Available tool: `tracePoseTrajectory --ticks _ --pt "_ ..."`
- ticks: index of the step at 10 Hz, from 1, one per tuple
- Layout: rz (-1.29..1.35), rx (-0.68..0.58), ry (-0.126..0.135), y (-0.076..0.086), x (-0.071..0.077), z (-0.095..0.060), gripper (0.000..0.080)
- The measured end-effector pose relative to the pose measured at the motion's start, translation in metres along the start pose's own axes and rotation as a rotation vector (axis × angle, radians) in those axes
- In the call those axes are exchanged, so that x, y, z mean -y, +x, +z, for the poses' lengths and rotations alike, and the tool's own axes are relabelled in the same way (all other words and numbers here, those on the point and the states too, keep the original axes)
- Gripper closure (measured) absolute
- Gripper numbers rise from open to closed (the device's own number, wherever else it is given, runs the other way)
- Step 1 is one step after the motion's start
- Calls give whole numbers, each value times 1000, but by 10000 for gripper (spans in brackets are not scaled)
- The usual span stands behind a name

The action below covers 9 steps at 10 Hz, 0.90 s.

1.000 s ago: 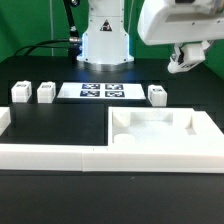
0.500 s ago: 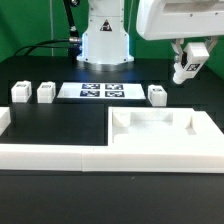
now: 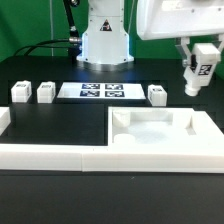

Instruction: Assemble square table

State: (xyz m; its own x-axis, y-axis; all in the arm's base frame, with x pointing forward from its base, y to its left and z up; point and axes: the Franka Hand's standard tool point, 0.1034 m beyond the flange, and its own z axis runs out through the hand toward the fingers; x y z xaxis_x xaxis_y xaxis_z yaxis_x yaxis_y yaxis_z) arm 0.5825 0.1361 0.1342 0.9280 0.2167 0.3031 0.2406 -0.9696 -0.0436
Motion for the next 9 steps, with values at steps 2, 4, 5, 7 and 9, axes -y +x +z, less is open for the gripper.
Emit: tracePoseTrajectory --ticks 2,4,5,7,9 --pt "-7 -165 -6 -2 -1 0 511" --pt "-15 -305 -10 3 -1 -1 511" --pt "-17 -306 -10 -1 -1 3 511" --pt "-29 -303 -12 -2 -2 5 511" --pt "-66 -275 -28 1 -22 27 511"
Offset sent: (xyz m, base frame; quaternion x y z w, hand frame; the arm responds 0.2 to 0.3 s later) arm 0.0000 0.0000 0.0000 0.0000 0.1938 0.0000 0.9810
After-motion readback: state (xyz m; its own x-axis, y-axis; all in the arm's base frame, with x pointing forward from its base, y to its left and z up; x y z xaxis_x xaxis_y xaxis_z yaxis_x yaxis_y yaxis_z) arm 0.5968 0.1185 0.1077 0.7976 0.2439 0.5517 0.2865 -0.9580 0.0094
